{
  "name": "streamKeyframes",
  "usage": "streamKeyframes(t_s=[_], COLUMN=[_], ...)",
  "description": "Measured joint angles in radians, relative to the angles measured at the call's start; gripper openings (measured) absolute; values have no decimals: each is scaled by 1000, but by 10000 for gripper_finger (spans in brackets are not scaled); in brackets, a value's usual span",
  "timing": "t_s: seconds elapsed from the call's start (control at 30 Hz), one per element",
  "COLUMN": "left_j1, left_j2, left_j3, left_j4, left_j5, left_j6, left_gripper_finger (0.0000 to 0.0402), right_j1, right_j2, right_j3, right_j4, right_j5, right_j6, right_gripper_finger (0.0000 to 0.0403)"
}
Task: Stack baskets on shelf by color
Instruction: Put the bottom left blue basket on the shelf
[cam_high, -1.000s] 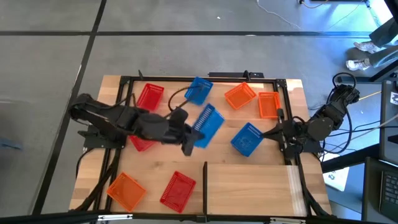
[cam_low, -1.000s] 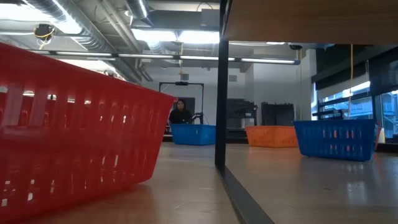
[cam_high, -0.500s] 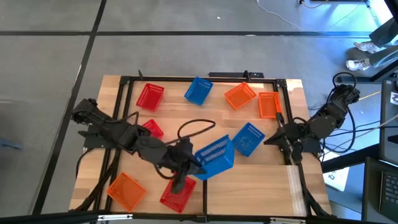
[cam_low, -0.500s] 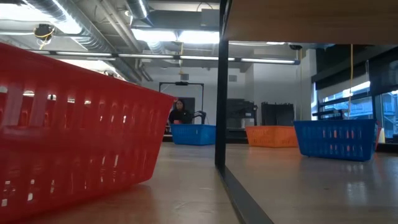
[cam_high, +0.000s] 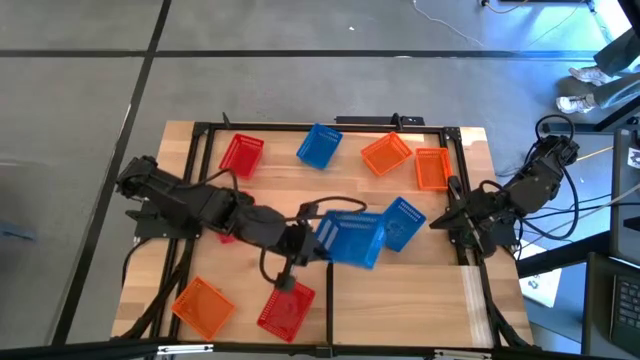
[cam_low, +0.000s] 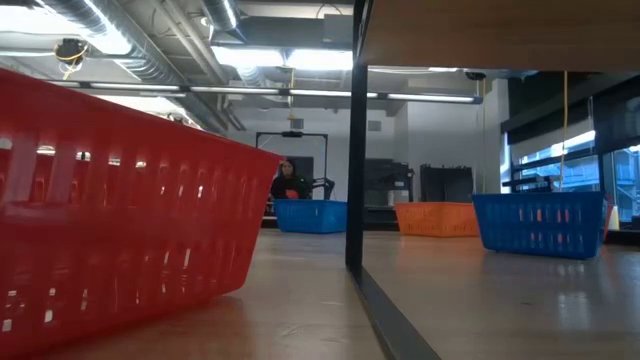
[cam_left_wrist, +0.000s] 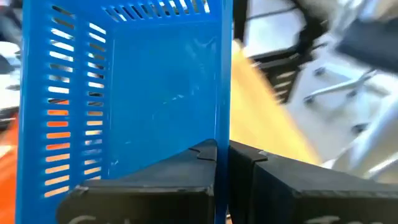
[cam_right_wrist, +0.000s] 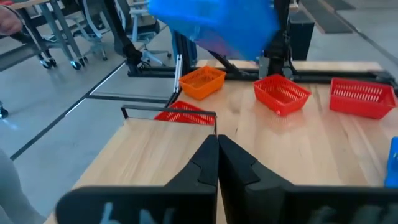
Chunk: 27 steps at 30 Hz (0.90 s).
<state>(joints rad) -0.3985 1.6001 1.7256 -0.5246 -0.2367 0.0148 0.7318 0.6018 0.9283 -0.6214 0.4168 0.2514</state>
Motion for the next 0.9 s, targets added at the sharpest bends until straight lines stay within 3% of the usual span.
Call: streamKeyframes(t_s=[0.13, 0.3, 0.43, 0.57, 0.67, 0.8, 0.9], left_j1=[26, 58, 96, 124, 139, 174, 191], left_j2=[0, 18, 45, 91, 126, 170, 196], left_j3=[0, 0, 2, 1, 0, 0, 0], left_j4=[-48, -58, -33, -41, -60, -70, -72], left_j5=[-122, -354, -467, -631, -787, -853, -849], left_j6=[63, 141, 136, 138, 182, 312, 438], left_gripper_finger=[0, 0, 0, 0, 0, 0, 0], right_j1=[0, 0, 0, 0, -5, -48, -103], right_j2=[0, 0, 6, 34, 83, 173, 233], right_j3=[0, 0, -1, -1, -1, -1, -1], right_j4=[42, 57, 77, 143, 241, 467, 660], right_j5=[1, 33, 72, 300, 553, 804, 871], right_j6=[-64, -101, -103, -165, -291, -491, -591], right_gripper_finger=[0, 0, 0, 0, 0, 0, 0])
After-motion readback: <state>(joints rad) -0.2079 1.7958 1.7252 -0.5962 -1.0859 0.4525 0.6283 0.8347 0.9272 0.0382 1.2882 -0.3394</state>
